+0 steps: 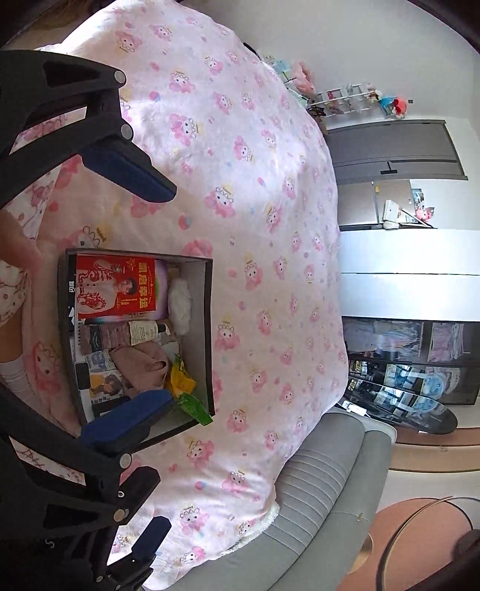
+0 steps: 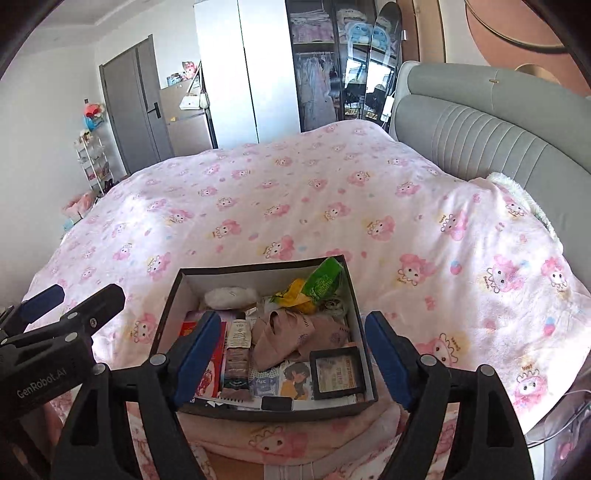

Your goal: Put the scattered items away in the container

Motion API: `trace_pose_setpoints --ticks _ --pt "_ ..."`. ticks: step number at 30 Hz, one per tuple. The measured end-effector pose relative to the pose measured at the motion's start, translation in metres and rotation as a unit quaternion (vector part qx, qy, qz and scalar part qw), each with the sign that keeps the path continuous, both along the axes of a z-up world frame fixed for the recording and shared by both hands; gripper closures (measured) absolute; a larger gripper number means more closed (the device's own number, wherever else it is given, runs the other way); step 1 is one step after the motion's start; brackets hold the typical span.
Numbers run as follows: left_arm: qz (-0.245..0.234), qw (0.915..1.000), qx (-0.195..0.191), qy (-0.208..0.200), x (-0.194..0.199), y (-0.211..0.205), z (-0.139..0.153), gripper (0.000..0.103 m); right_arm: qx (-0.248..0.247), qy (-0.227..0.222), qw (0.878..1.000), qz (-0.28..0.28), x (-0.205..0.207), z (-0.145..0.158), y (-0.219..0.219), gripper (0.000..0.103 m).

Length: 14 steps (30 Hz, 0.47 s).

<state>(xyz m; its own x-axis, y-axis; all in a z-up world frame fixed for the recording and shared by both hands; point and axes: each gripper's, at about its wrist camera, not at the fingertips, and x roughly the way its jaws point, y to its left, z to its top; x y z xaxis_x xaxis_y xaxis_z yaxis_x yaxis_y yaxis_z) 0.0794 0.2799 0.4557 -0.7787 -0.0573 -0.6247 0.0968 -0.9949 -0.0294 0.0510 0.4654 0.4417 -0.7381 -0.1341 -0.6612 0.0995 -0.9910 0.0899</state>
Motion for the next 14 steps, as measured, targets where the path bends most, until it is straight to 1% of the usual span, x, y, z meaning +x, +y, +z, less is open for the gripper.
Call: trace_pose_setpoints --ticks 4,5,9,14 --pt "0.012 0.9998 -0.011 0.006 0.021 0.003 0.0 0.001 -0.009 -0.004 1.0 0.012 0.027 0.006 -0.003 0.024" --pt "0.01 0.9999 -0.009 0.006 0.021 0.007 -0.006 0.001 -0.007 -0.005 1.0 0.012 0.032 0.006 -0.005 0.024" --pt "-0.018 0.9998 0.008 0.005 0.031 0.01 -0.003 0.001 0.005 -0.006 1.0 0.026 0.044 0.006 -0.012 0.024" --pt "-0.016 0.9998 0.009 0.005 0.035 0.014 0.001 0.001 0.023 0.004 0.999 0.025 0.053 0.011 -0.017 0.024"
